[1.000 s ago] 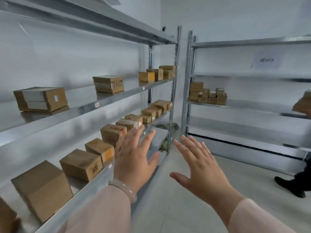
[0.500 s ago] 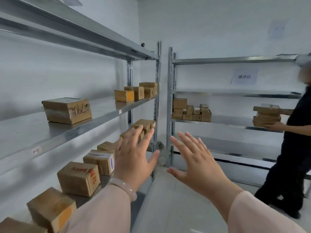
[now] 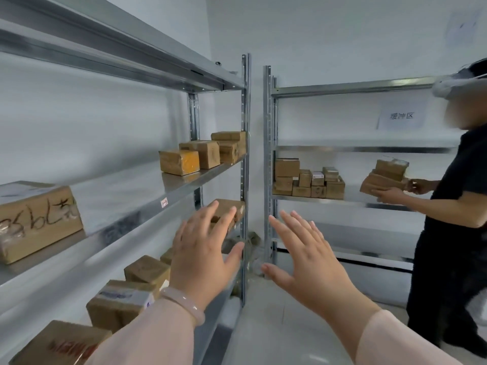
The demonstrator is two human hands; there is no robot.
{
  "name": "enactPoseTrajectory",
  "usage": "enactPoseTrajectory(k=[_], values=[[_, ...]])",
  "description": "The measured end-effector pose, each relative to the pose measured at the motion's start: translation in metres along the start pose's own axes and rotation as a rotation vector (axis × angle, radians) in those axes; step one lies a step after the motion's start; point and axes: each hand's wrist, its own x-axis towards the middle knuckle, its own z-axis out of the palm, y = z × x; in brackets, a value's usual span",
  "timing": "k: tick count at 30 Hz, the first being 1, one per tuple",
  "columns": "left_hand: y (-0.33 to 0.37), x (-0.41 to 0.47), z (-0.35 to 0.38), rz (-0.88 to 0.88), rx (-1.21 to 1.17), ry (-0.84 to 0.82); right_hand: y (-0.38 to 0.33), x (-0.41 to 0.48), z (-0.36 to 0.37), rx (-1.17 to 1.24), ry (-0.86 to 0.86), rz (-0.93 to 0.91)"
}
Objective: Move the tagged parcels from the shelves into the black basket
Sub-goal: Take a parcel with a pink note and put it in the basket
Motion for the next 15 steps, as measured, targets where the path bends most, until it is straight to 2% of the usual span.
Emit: enactPoseTrajectory(k=[11,15], values=[[-0.009,0.128,0.098,-0.173,0.116,0.035,0.105,0.159,0.065,0.097,-0.014,-0.193],[-0.014,0.162,0.124,-0.267,0.146,0.051,0.138,0.217,0.073,0.167,0.032,-0.225]])
